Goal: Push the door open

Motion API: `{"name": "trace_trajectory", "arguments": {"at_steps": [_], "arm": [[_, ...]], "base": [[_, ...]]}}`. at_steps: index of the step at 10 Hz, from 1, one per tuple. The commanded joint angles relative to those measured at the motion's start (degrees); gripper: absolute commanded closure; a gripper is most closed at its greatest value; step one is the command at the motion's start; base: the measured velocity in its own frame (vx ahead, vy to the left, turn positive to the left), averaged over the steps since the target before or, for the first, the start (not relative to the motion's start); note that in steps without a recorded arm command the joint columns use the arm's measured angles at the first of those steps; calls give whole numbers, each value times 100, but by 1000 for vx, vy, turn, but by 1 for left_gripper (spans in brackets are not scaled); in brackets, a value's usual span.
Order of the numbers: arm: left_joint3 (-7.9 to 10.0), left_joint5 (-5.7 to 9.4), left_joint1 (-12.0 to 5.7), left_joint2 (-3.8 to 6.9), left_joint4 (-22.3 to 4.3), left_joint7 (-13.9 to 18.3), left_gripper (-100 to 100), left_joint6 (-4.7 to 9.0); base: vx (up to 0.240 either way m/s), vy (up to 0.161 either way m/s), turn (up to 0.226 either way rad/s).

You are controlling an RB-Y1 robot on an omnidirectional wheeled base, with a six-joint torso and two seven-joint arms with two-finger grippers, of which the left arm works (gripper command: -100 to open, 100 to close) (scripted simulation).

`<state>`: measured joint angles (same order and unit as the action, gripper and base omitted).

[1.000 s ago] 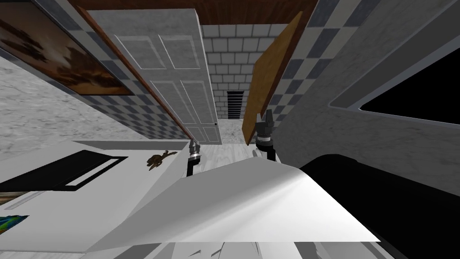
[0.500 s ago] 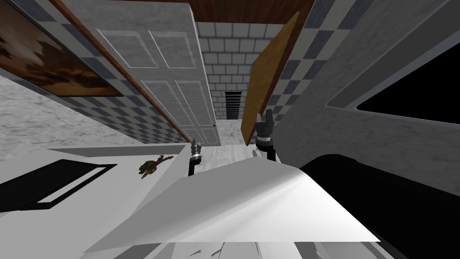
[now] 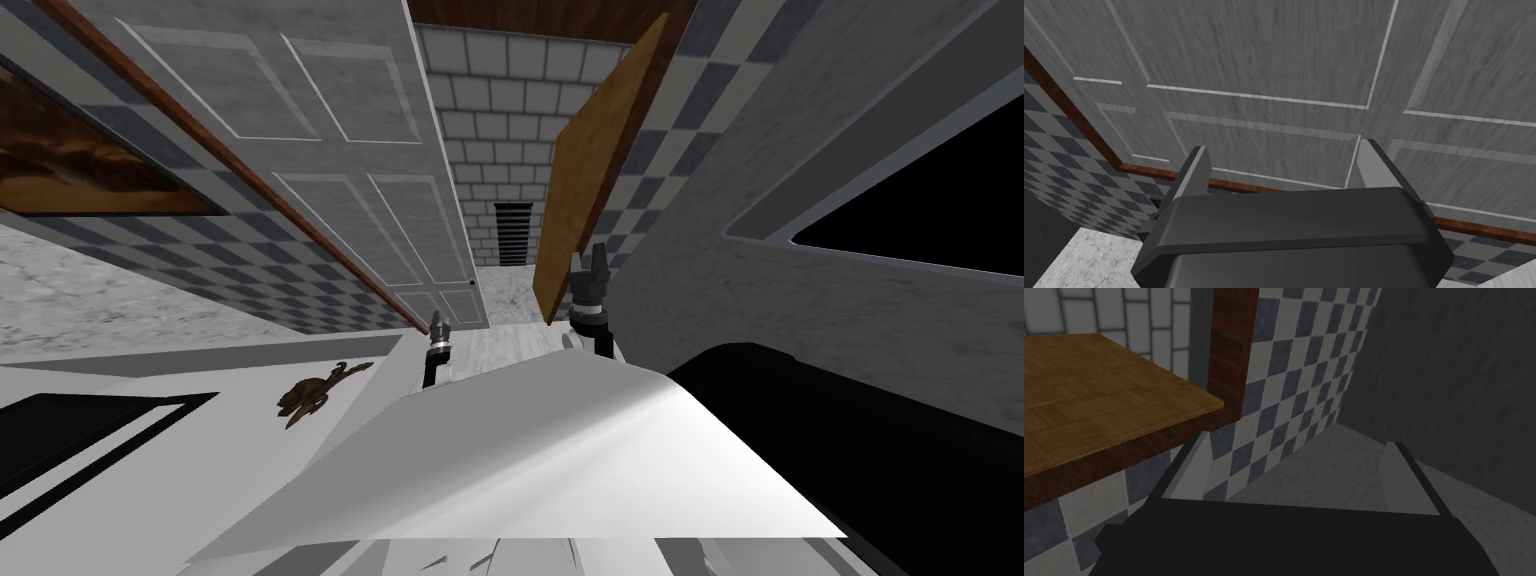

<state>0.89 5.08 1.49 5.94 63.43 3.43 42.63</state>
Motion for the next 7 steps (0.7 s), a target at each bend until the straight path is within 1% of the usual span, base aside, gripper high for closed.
{"name": "trace_trajectory", "arguments": {"at_steps": [1, 2, 4, 7], "arm": [[8, 3, -138, -7, -286, -24, -100, 53], [8, 3, -138, -7, -319, -24, -100, 53], [16, 6, -279, -11, -636, -45, -100, 103], [26, 10, -490, -18, -1090, -77, -100, 177]], "base": [[91, 21, -79], [64, 21, -22], [74, 18, -69], [102, 18, -101]]}}
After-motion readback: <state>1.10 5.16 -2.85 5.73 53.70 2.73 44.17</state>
